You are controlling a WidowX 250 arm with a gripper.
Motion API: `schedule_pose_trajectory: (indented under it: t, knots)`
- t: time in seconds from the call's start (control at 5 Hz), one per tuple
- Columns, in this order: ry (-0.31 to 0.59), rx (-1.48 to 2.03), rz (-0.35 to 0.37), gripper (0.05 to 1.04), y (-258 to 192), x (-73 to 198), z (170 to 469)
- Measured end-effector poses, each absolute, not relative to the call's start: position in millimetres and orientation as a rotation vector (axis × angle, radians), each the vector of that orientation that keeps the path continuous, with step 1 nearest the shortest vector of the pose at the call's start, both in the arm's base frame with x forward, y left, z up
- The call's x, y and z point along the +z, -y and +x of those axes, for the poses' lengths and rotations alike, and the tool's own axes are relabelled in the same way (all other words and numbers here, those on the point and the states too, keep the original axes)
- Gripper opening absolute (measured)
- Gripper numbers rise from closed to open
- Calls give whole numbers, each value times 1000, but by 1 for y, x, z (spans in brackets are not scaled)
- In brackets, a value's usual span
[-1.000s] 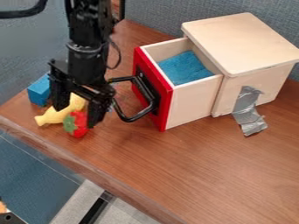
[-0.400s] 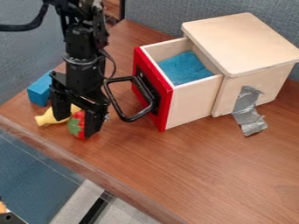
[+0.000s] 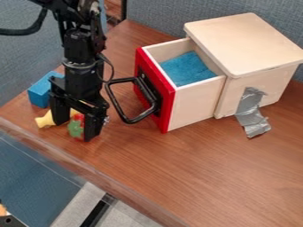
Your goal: Put the strawberry in the drawer
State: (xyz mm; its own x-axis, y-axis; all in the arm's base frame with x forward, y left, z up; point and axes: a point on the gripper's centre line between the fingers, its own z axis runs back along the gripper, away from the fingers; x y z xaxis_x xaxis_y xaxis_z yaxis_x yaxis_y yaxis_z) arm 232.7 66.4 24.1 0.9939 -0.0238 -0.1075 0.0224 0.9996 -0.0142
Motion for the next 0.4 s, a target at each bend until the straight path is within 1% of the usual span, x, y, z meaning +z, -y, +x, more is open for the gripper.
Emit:
schedule_pose_trajectory:
  t: [0.2,0.4]
  knots:
    - [-107,25,-50,1000,-70,21,231]
    - [-101,72,-72,951,-72,18,232]
